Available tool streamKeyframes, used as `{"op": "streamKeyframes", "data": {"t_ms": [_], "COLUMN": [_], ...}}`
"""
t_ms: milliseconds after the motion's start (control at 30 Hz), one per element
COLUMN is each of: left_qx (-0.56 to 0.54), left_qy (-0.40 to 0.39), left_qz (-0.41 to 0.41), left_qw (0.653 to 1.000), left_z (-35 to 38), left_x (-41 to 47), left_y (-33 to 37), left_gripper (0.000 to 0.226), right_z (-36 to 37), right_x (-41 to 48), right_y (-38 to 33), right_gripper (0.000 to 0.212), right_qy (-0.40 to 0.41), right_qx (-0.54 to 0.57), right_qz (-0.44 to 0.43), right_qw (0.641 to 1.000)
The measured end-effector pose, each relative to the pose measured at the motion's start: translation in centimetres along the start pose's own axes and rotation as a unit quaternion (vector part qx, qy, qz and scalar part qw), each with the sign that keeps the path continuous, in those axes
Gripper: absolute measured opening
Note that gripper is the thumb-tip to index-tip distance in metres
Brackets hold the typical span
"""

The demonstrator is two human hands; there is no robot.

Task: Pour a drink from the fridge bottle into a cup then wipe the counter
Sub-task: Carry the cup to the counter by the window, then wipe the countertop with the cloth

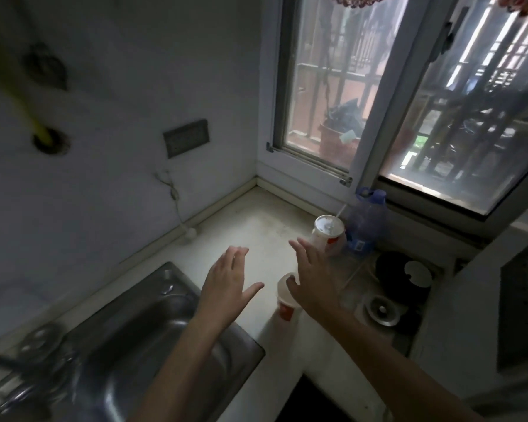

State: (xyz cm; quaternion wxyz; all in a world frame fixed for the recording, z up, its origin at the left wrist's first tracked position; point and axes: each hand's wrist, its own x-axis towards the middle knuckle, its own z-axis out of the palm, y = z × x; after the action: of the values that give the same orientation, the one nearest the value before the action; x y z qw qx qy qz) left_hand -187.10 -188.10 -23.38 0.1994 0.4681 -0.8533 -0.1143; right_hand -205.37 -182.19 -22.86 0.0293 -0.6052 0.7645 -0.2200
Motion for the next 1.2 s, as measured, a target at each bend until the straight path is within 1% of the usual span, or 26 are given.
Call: {"op": "streamKeyframes", "data": {"t_ms": [67,133,233,300,367,433,533,633,700,867,967,1100,1200], "left_qx": [0.009,-0.013,-0.01,0.009,0.036,0.083,0.154,0.189,0.205,0.207,0.208,0.205,0.225], "left_qy": [-0.002,-0.004,0.017,0.033,0.053,0.062,0.085,0.127,0.146,0.167,0.17,0.216,0.238], "left_qz": [-0.018,-0.05,-0.056,-0.066,-0.084,-0.103,-0.152,-0.213,-0.233,-0.296,-0.322,-0.352,-0.383], "left_qw": [1.0,0.999,0.998,0.997,0.994,0.989,0.972,0.95,0.939,0.917,0.908,0.887,0.864], "left_z": [-1.8,-3.8,-7.0,-9.0,-10.8,-12.5,-14.9,-17.1,-18.4,-20.9,-21.8,-22.9,-23.8], "left_x": [-2.0,-4.1,-7.8,-10.8,-13.9,-17.1,-22.0,-26.5,-29.3,-35.1,-37.2,-39.0,-40.7], "left_y": [-1.1,-2.2,-4.2,-5.8,-7.1,-8.4,-10.2,-11.3,-12.1,-13.5,-13.8,-13.8,-13.9], "left_gripper": [0.077,0.078,0.076,0.074,0.073,0.072,0.068,0.062,0.059,0.054,0.057,0.056,0.06], "right_z": [0.2,0.4,0.6,1.0,1.6,2.1,2.6,3.2,3.6,3.6,3.2,3.0,3.5], "right_x": [-1.0,-2.3,-4.4,-5.9,-7.4,-8.9,-11.8,-15.0,-16.7,-19.7,-20.6,-21.1,-21.7], "right_y": [-2.3,-4.8,-8.7,-11.4,-14.5,-17.9,-23.1,-27.5,-30.1,-34.8,-36.8,-39.2,-41.4], "right_gripper": [0.067,0.064,0.062,0.065,0.071,0.076,0.079,0.074,0.071,0.067,0.065,0.067,0.066], "right_qy": [0.005,0.012,0.028,0.008,-0.04,-0.051,-0.037,-0.022,-0.019,-0.011,-0.013,-0.014,-0.043], "right_qx": [-0.043,-0.031,0.001,0.0,-0.003,-0.019,-0.023,-0.032,-0.018,0.001,0.013,0.009,0.015], "right_qz": [-0.051,-0.087,-0.117,-0.135,-0.162,-0.204,-0.252,-0.299,-0.323,-0.374,-0.402,-0.449,-0.48], "right_qw": [0.998,0.996,0.993,0.991,0.986,0.978,0.967,0.953,0.946,0.927,0.915,0.893,0.876]}}
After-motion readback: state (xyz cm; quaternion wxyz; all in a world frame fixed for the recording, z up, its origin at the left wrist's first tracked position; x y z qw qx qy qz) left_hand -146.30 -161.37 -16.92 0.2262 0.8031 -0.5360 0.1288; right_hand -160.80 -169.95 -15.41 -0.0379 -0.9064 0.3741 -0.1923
